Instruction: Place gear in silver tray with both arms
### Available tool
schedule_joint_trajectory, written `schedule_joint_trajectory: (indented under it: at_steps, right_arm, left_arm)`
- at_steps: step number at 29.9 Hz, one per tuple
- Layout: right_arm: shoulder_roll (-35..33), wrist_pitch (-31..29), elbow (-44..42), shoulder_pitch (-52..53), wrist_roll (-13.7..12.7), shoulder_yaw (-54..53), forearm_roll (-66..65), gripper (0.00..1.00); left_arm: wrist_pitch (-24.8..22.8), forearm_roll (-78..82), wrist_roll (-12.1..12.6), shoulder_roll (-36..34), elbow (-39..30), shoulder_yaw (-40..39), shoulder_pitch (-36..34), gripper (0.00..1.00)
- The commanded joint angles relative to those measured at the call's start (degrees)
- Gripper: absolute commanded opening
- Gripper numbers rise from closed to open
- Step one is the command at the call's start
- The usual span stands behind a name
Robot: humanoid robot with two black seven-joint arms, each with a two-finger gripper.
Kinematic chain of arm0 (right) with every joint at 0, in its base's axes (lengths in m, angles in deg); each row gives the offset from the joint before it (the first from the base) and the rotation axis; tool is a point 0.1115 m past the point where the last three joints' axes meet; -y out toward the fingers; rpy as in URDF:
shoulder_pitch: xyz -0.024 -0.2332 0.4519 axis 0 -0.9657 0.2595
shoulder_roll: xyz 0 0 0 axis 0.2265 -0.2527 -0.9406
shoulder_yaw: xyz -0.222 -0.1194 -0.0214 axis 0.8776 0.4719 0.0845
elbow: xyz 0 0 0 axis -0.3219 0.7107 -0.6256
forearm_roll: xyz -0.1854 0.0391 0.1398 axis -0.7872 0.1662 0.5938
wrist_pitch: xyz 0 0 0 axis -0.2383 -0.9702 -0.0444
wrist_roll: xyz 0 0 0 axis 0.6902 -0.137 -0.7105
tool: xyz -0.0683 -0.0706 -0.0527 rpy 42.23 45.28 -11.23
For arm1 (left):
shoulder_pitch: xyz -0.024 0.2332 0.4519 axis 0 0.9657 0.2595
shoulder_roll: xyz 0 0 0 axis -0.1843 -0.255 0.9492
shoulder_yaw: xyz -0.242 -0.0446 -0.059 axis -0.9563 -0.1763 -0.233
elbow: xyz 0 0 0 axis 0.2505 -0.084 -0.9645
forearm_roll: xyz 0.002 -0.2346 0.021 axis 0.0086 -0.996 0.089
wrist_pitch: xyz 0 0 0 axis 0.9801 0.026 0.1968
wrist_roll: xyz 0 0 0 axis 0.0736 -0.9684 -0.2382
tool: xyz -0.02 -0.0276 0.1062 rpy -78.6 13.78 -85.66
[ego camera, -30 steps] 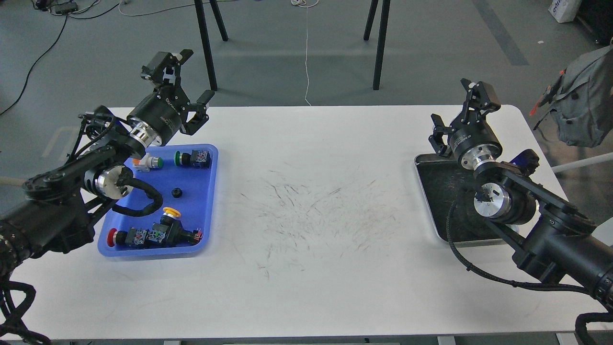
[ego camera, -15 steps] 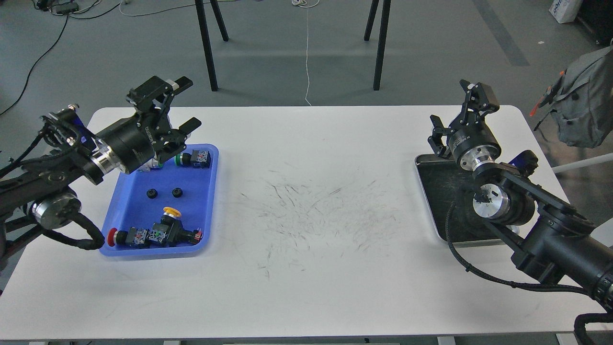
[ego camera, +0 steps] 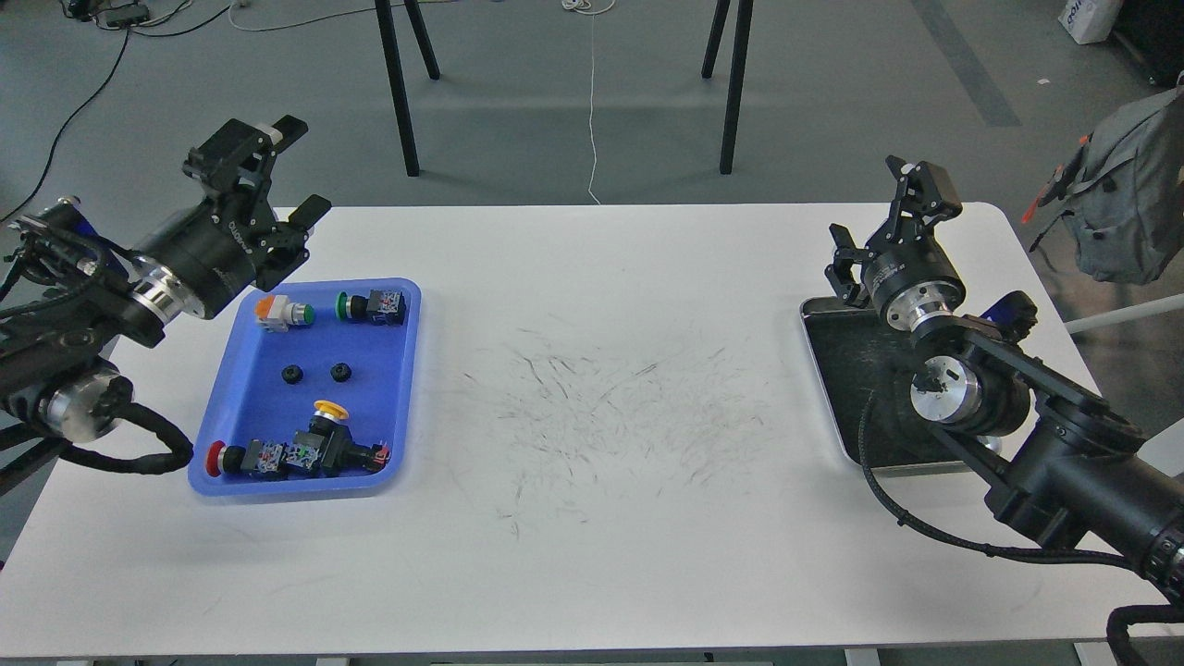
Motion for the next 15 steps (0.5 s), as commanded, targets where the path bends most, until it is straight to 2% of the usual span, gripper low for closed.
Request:
schedule_joint_trajectory:
  at_steps: [1,5,7,9,11,13,15]
  right_arm:
    - [0.01,-0.01,0.03,0.01,-0.01,-0.09,0.00,0.99]
    - [0.10,-0.01,0.03,0.01,-0.01,0.00,0.00,0.99]
    - [0.10,-0.01,0.03,0.01,-0.01,-0.09,0.00,0.99]
    - [0.01,-0.01,0.03,0.01,-0.01,0.09,0.00,0.99]
    - [0.01,-0.01,0.03,0.01,-0.01,0.18,0.00,0.99]
    - [0.01,-0.01,0.03,0.01,-0.01,0.18,0.00,0.99]
    - [0.10,-0.01,0.03,0.01,-0.01,0.18,0.00,0.99]
  left_arm:
    - [6.09,-0.01,0.00,3.05,1.56,0.19,-1.13,0.92]
    - [1.10,-0.01,0.00,2.45,2.72,1.15,-0.69,0.92]
    - [1.62,1.22,0.00,-2.53,-4.72,4.83,-0.60,0.97]
    - [1.26,3.93,0.00,-8.69,-4.42,8.09,-0.25,0.97]
    - [1.01,10.59,0.00,-8.99,-3.88,11.25,-0.95,0.99]
    - [0.12,16.05,0.00,-9.51,-3.88,11.44,-1.04,0.99]
    - [1.17,21.77,0.00,-9.34,-2.57,12.14,-0.69,0.99]
